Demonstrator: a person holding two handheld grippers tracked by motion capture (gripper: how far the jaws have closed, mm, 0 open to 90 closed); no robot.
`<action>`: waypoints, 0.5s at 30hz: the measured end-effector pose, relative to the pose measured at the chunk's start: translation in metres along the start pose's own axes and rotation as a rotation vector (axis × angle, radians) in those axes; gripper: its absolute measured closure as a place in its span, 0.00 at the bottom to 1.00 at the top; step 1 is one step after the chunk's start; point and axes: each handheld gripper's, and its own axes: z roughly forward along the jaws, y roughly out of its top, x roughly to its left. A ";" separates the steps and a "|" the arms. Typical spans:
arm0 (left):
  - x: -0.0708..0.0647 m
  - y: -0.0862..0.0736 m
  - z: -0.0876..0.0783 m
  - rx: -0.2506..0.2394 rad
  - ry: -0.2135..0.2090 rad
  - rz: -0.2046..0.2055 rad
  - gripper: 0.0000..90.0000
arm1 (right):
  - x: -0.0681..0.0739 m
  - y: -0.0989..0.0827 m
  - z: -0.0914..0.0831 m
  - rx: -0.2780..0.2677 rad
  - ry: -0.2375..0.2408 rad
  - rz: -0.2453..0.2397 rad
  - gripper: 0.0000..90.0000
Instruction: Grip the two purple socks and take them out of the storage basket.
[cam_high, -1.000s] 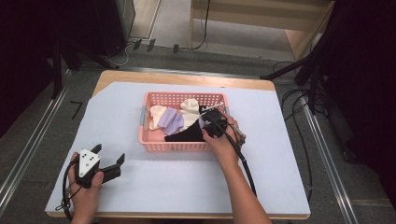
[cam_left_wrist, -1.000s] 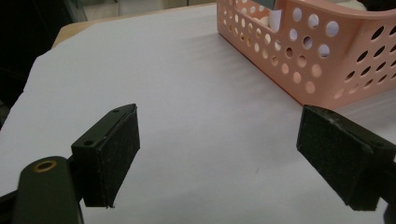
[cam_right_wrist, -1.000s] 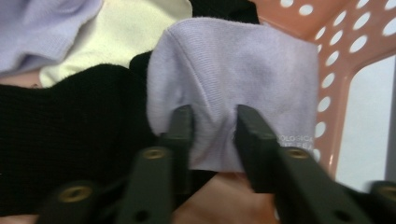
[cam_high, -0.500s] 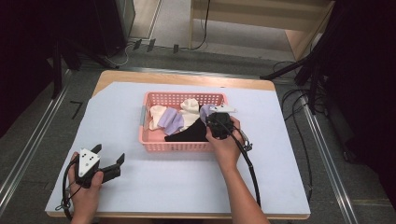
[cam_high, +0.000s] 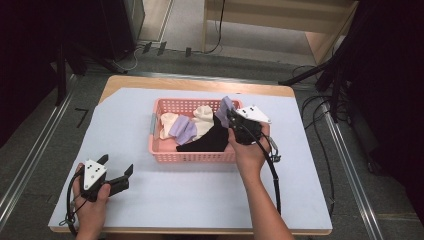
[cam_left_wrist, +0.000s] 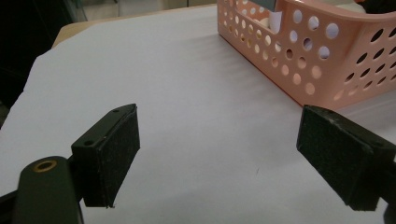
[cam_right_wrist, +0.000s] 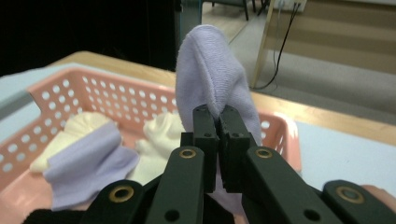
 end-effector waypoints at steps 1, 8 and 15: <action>0.000 0.000 0.000 0.001 0.000 0.000 0.16 | 0.000 0.002 -0.002 -0.011 0.007 0.003 0.97; 0.000 0.000 0.000 0.003 -0.001 0.005 0.16 | -0.004 0.020 -0.024 -0.086 0.024 0.006 0.97; 0.000 0.000 0.000 0.002 -0.002 0.006 0.16 | -0.022 0.029 -0.043 -0.142 0.011 0.037 0.97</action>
